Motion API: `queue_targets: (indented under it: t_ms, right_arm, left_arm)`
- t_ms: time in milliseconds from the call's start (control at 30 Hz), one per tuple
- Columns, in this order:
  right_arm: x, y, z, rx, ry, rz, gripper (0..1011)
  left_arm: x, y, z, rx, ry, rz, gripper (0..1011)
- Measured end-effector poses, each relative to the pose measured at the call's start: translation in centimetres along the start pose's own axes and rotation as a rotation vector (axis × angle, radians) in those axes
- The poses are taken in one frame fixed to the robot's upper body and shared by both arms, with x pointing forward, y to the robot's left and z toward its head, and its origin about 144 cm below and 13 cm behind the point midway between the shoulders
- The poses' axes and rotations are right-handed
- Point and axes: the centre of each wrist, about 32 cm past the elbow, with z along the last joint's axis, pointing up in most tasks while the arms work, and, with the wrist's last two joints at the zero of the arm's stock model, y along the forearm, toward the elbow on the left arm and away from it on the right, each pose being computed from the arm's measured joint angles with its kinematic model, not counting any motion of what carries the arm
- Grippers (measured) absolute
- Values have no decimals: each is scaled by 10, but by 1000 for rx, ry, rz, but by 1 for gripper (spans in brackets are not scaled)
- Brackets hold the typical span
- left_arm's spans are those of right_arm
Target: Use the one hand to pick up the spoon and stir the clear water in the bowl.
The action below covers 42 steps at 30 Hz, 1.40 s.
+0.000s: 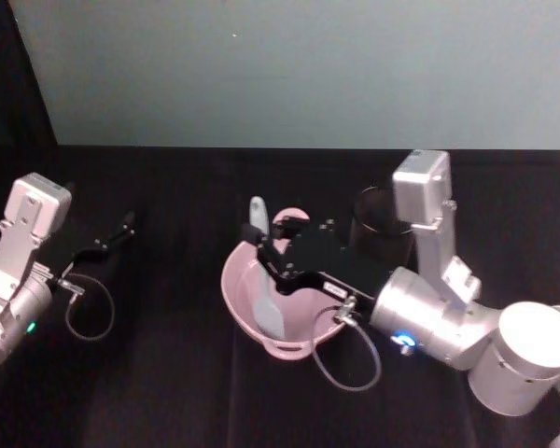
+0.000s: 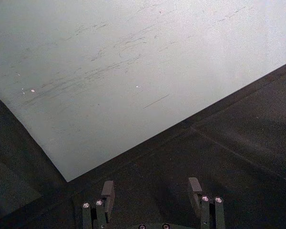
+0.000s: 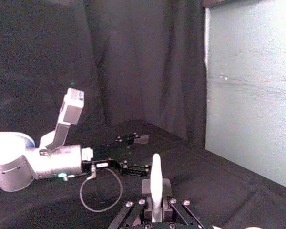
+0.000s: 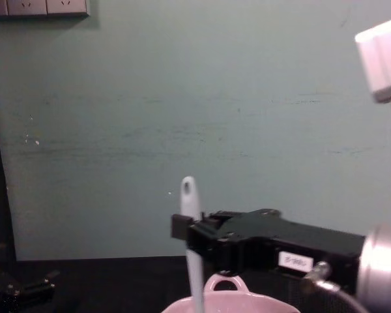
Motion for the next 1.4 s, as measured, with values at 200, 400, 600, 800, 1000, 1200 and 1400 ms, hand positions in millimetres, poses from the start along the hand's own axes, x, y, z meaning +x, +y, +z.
queue_targets:
  t_ms: [200, 400, 600, 800, 1000, 1200, 1400]
  right_arm:
    - [0, 21, -8, 4, -20, 9, 121]
    - [11, 39, -13, 22, -42, -39, 121]
    - [24, 47, -19, 39, -42, -97, 121]
    - [36, 43, -22, 43, -59, -166, 121]
    - [42, 28, -20, 38, -79, -200, 121]
    - [42, 10, -13, 24, -88, -179, 121]
    - [27, -4, -7, 30, -70, -121, 121]
  left_arm:
    - [0, 0, 0, 0, 0, 0, 1011]
    - [0, 0, 0, 0, 0, 0, 1011]
    - [0, 0, 0, 0, 0, 0, 1011]
    - [0, 0, 0, 0, 0, 0, 1011]
    - [0, 0, 0, 0, 0, 0, 1011]
    - [0, 0, 0, 0, 0, 0, 1011]
    - [0, 0, 0, 0, 0, 0, 1011]
